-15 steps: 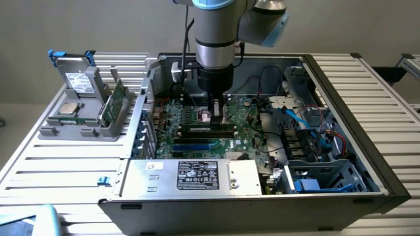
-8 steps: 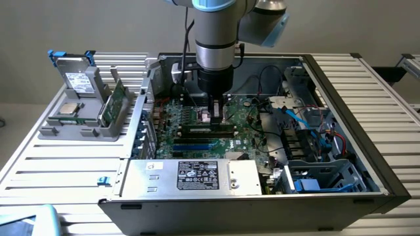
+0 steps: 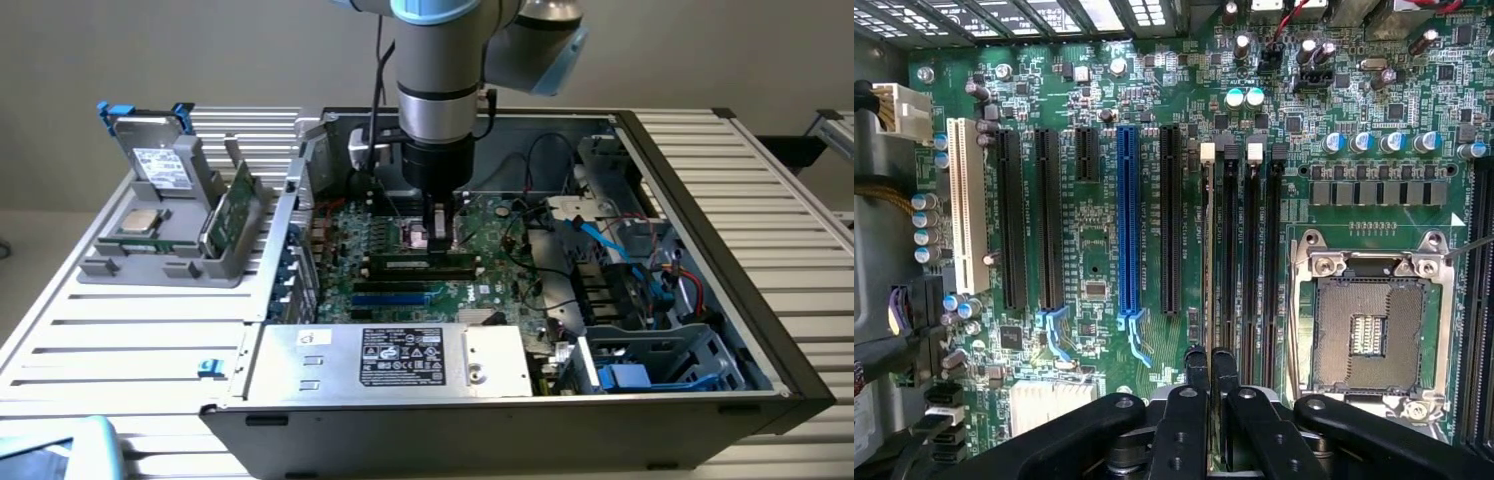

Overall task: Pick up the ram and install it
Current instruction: 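Insert the ram into the slot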

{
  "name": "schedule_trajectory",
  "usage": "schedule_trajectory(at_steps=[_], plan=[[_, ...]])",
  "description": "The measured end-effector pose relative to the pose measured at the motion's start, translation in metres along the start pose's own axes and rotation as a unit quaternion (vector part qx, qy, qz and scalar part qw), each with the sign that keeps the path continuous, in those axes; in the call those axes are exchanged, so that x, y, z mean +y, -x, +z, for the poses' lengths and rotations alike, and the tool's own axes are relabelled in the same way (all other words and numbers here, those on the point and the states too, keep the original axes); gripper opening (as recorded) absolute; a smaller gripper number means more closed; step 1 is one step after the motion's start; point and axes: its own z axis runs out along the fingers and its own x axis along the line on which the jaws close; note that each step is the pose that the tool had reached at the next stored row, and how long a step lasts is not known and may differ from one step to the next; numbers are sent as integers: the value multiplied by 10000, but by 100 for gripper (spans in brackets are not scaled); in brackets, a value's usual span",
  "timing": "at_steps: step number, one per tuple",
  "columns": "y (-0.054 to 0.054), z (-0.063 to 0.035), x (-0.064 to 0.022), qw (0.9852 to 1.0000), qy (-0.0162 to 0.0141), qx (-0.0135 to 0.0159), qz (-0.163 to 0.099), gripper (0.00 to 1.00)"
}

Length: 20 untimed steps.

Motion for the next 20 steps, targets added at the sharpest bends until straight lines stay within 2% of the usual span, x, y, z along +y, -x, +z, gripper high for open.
schedule_trajectory(at_steps=[20], plan=[[-4, 12, 0, 10000, -1, -1, 0, 14]])
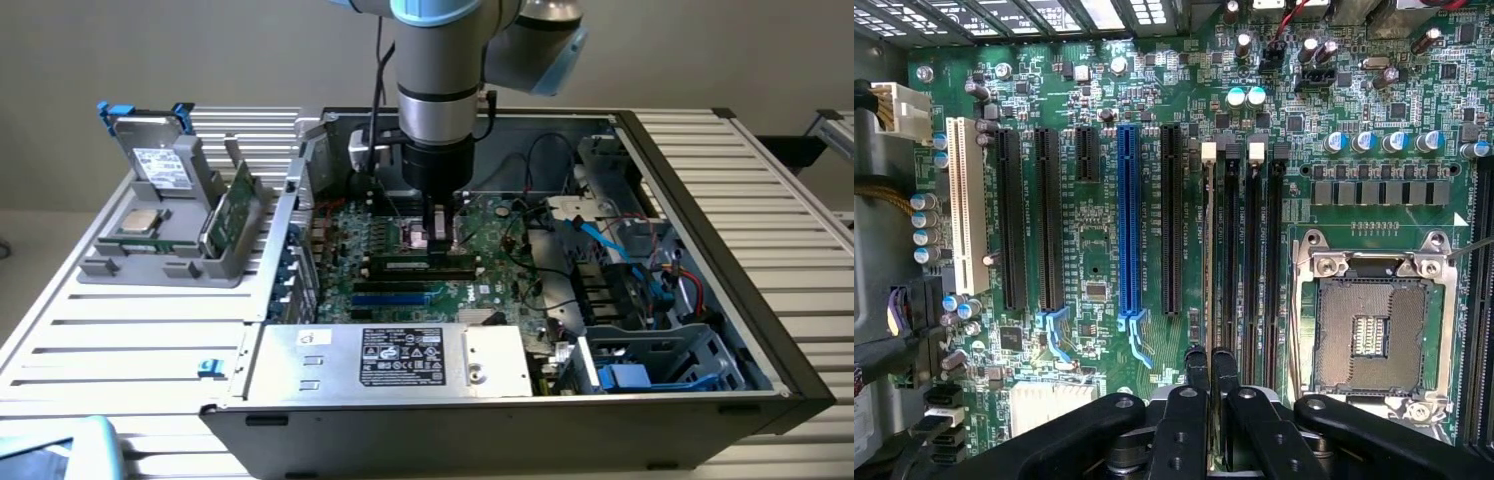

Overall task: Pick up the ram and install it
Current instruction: 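Insert the ram into the slot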

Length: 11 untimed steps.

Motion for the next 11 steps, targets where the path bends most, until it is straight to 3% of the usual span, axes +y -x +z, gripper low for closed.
schedule_trajectory(at_steps=[11], plan=[[11, 15, 2, 10000, -2, -1, 0, 14]])
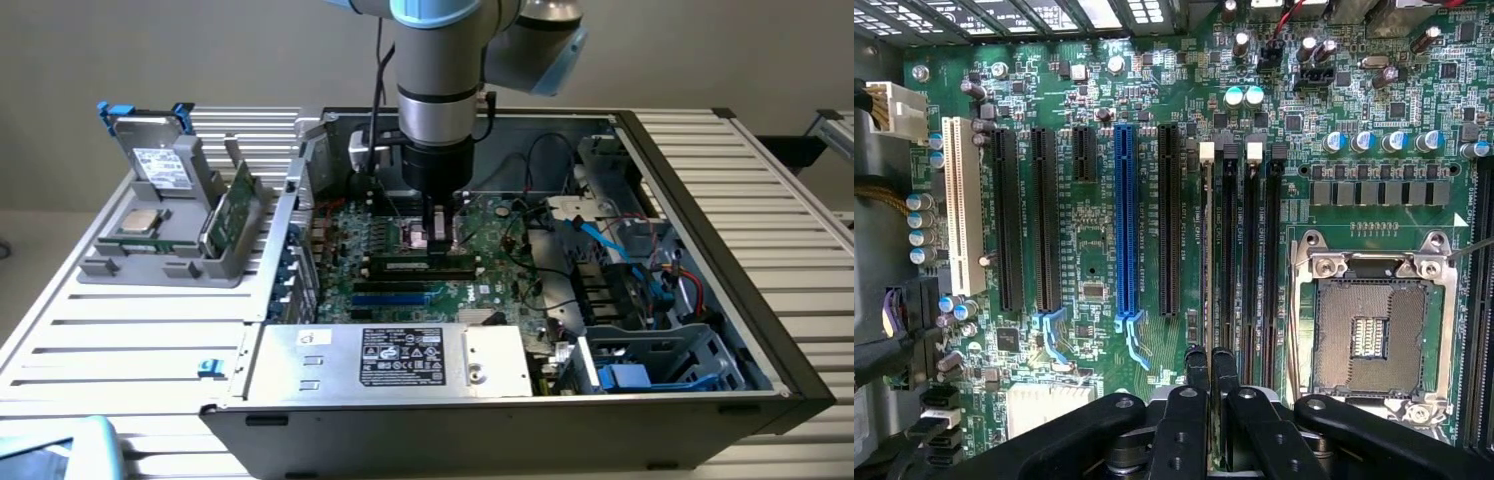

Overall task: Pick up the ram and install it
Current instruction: 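Insert the ram into the slot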

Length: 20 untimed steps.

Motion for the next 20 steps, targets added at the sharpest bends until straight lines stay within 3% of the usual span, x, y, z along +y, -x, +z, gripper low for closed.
schedule_trajectory(at_steps=[20], plan=[[4, -30, -3, 10000, 2, 1, 28, 14]])
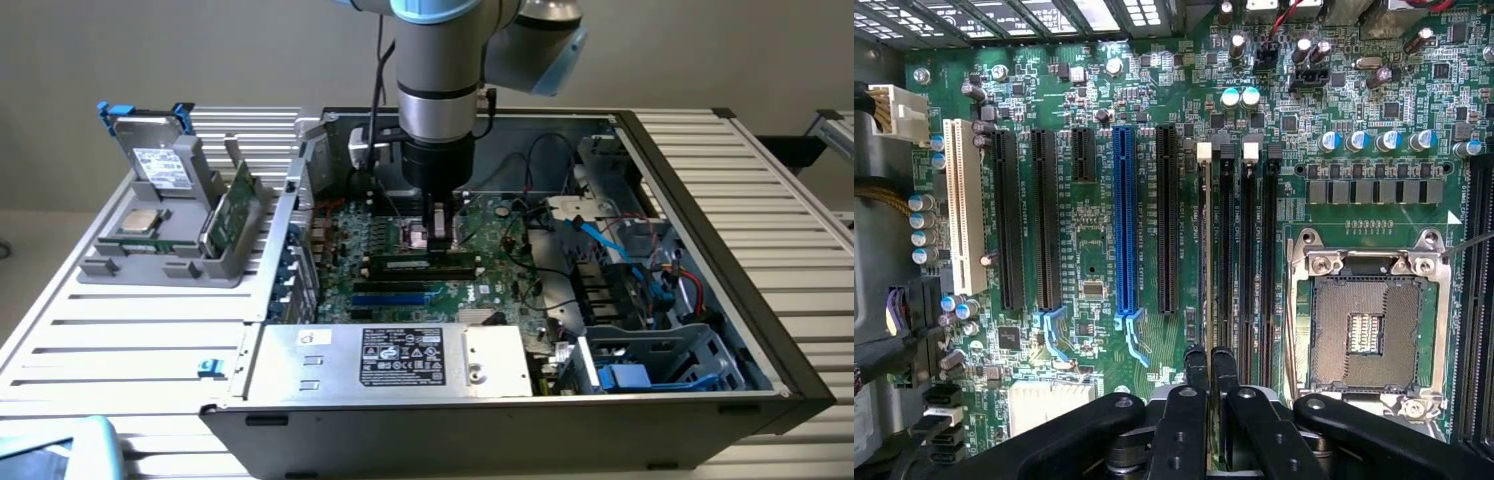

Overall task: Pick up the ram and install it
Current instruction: 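Insert the ram into the slot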

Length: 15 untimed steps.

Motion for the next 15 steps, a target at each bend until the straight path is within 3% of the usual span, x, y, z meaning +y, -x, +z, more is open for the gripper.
schedule_trajectory(at_steps=[15], plan=[[-9, -34, -2, 10000, 6, 0, -9, 13]])
